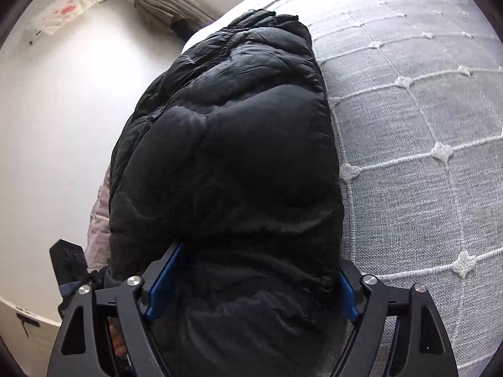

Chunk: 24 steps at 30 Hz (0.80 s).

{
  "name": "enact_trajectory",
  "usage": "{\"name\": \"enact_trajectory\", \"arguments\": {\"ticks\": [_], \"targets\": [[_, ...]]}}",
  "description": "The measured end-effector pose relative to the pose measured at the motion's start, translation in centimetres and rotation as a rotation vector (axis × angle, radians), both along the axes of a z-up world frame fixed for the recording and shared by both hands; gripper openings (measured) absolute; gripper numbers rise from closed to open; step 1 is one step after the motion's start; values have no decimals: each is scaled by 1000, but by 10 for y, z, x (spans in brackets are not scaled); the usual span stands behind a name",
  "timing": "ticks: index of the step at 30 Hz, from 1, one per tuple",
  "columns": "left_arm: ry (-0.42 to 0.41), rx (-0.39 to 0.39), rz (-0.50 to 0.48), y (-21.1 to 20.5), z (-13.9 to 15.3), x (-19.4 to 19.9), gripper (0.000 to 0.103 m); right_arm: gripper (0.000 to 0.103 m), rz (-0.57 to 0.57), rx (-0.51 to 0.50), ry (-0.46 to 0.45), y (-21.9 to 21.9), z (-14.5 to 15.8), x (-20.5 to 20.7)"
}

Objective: Fold large clothes

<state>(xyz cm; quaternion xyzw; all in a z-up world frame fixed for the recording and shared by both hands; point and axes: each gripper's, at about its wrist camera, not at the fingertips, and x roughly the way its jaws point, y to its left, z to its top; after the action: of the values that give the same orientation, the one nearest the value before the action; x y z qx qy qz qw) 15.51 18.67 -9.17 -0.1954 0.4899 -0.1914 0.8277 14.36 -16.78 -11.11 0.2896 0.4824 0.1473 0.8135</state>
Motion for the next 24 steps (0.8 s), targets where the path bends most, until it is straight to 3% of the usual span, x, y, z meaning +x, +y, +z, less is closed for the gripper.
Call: {"name": "enact_trajectory", "arguments": {"ticks": [6,11,16,24], "targets": [[-51,43,35,-13,12,-1,29,60,17,-70,-55,16,10,0],[-90,62,59,-22,25,1,21,32,30,-206,-142,35,30,-6],[-129,68,79,-27,35,3,19,24,24,-308,-222,44,49,-8],[-195,77,66,-49,52,11,17,20,-6,-483,-340,61,75,-17]]}}
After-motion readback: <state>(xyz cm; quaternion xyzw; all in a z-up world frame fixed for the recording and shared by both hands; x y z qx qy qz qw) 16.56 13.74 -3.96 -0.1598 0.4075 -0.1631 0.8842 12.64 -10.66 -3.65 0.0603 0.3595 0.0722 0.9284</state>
